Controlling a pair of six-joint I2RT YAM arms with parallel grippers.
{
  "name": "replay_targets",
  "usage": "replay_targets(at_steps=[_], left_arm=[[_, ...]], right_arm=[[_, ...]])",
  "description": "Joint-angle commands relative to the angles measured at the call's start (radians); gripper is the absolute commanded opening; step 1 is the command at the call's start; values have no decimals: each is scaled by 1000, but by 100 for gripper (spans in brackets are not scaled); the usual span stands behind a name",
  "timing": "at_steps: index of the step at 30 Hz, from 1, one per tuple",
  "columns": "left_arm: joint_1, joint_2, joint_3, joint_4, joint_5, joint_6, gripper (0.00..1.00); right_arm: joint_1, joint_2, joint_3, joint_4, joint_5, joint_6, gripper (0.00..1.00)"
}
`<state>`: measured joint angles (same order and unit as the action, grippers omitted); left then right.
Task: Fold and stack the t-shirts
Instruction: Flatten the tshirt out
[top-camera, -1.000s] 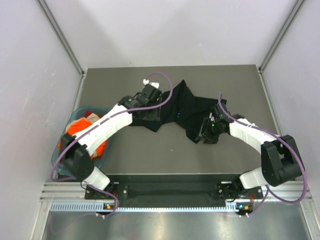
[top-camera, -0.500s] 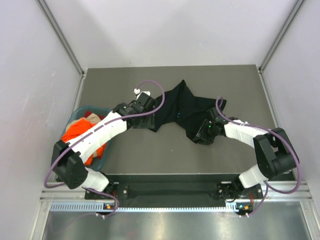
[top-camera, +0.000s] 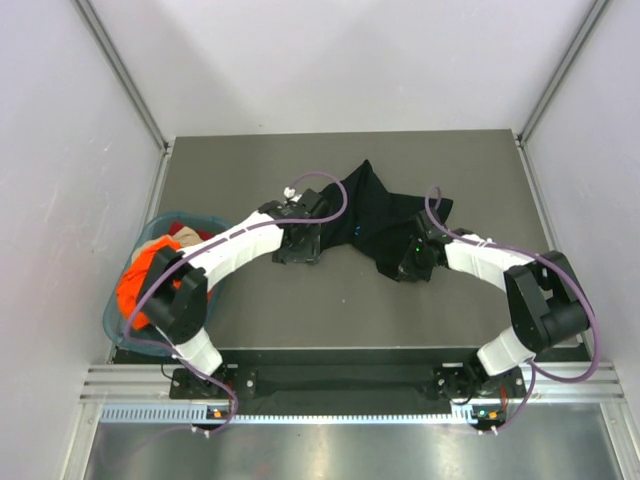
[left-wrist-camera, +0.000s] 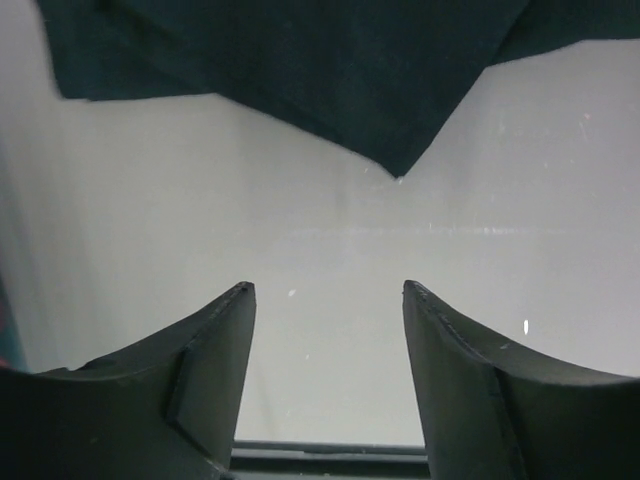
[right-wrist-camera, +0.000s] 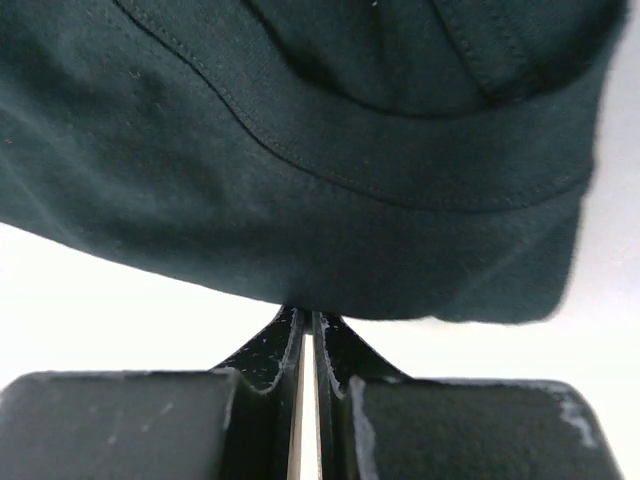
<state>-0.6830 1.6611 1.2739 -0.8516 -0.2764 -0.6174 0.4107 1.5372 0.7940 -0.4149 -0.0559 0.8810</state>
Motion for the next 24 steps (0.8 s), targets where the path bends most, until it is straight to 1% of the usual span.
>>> replay_targets(at_steps=[1, 5, 13, 15, 16, 17, 18, 20, 22, 23, 24], left_arm=[[7, 73, 54, 74, 17, 18, 65], [28, 167, 81, 126, 35, 25, 56], [62, 330, 143, 171, 69, 44, 55], [71, 347, 151, 180, 65, 54, 46], [76, 357, 156, 178, 62, 57, 39], [83, 364, 163, 175, 59, 68, 15], [86, 364, 189, 166, 56, 73, 0], [86, 335, 228, 112, 23, 84, 0], [83, 249, 269, 79, -3, 90, 0], [82, 215, 304, 65, -16, 91, 0], [82, 180, 321, 56, -33, 96, 0]], right_arm=[[10, -54, 48, -68, 76, -115, 0], [10, -141, 54, -97, 59, -165, 0], [10, -232, 65, -179, 59, -224, 0], [10, -242, 60, -186, 35, -226, 0], [10, -252, 57, -194, 31, -231, 0], [10, -255, 56, -200, 31, -232, 0], [10, -261, 56, -208, 34, -235, 0], [11, -282, 57, -246, 41, -251, 0], [10, -313, 62, -286, 50, -275, 0], [10, -328, 68, -332, 100, -284, 0], [10, -341, 71, -360, 119, -295, 0]])
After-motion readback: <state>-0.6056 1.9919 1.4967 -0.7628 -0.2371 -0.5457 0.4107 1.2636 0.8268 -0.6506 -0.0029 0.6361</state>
